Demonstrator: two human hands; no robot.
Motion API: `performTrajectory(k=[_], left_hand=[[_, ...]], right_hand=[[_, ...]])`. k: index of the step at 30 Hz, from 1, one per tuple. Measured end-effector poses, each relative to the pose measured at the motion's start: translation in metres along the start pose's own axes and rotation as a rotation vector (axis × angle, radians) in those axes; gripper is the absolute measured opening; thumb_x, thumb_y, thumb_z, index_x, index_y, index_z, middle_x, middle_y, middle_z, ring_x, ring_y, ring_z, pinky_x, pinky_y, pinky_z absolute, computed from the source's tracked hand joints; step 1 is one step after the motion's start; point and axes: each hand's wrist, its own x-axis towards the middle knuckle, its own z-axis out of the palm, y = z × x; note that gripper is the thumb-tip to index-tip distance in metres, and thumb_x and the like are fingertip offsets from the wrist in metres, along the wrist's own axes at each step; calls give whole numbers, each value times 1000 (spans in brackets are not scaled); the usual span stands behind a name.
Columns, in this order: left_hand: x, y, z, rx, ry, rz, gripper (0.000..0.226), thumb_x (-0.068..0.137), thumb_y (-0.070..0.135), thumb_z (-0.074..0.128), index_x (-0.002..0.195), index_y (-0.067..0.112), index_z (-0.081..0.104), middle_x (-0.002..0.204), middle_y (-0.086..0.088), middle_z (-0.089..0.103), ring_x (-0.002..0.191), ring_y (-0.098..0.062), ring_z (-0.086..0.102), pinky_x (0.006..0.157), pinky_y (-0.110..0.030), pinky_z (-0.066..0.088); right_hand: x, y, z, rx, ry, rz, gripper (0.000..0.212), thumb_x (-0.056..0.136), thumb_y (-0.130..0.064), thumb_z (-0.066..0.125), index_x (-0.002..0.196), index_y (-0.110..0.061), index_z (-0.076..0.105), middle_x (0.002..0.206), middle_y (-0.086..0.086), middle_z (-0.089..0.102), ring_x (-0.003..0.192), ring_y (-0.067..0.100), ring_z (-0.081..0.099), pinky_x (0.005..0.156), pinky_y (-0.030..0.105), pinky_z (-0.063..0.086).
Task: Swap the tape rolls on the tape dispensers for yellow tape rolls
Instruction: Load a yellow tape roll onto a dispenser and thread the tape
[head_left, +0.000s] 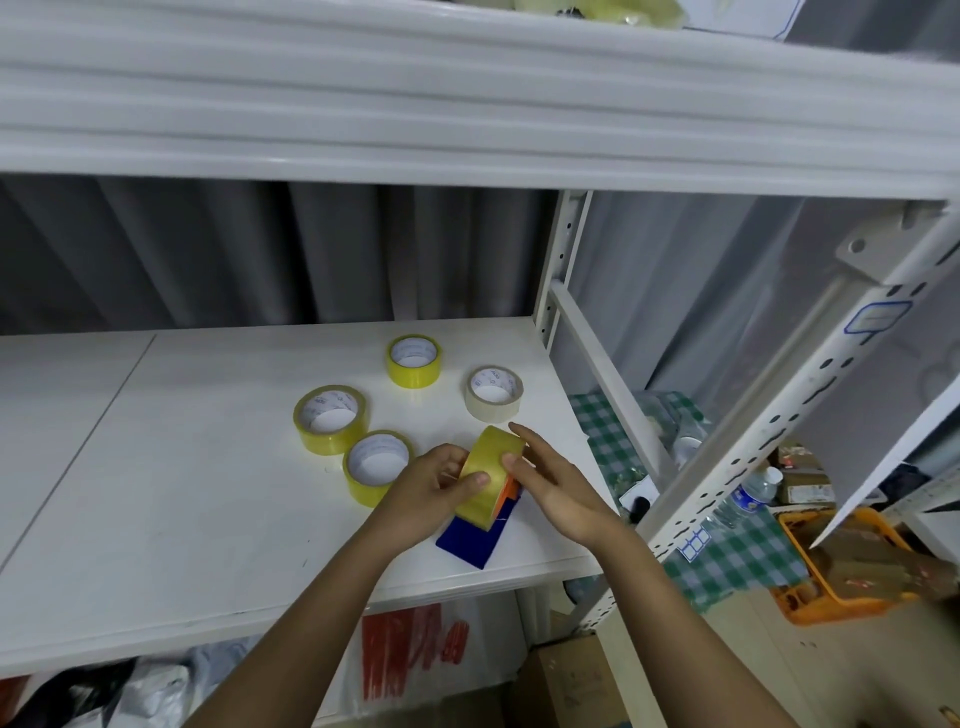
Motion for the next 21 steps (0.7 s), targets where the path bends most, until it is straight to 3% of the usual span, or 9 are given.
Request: performTrajectory(k=[2, 4, 7, 9, 14, 17, 21], left_hand=[[1, 1, 1, 17, 16, 5, 9, 88, 30, 63, 88, 23, 57, 82, 7, 66, 81, -11, 64, 75, -26, 50], [2, 3, 3, 88, 33, 10, 13, 88, 35, 61, 83, 26, 55, 76, 11, 62, 74, -5, 60, 70, -21, 46], [4, 2, 8, 183, 77, 17, 22, 88, 43, 58, 75, 27, 49, 67, 13, 53, 65, -1, 51, 64, -19, 41], [5, 1, 10, 202, 105, 2, 29, 88, 47, 56, 70, 27, 45, 62, 11, 48, 60, -3, 46, 61, -21, 39], [7, 5, 11, 257, 136, -52, 43, 91, 53, 46, 66, 19, 40, 60, 6, 44, 60, -11, 44, 63, -29, 36], [5, 7, 7, 222, 69, -54, 36, 94, 48, 44, 69, 22, 42, 64, 9, 45, 62, -6, 44, 62, -24, 36], [0, 6, -1, 184, -58, -60, 27, 94, 41, 48, 73, 25, 43, 67, 12, 43, 63, -3, 43, 64, -22, 34]], right_hand=[[-5, 0, 7, -66, 107, -92, 51, 92, -49, 49, 140, -37, 38, 128, -20, 49, 114, -6, 48, 92, 6, 38], [-9, 1, 12, -223, 260, -265, 40, 95, -35, 51, 134, -25, 51, 131, -10, 52, 119, 0, 47, 98, 7, 33], [-12, 0, 17, -531, 469, -476, 26, 93, -16, 58, 118, -12, 66, 121, 4, 62, 111, 14, 56, 92, 8, 34], [-11, -3, 16, -616, 499, -528, 22, 91, -14, 60, 111, -11, 70, 112, 5, 68, 102, 17, 63, 87, 15, 41], [2, -18, 1, -430, 270, -206, 21, 95, -21, 54, 103, -20, 73, 93, -1, 74, 83, 13, 65, 77, 29, 52], [12, -23, -5, -392, 248, -139, 20, 93, -19, 56, 96, -14, 75, 91, 6, 74, 86, 19, 67, 80, 39, 54], [22, -26, -8, -396, 239, -98, 20, 90, -13, 57, 88, -8, 76, 91, 9, 74, 87, 23, 67, 82, 42, 54]])
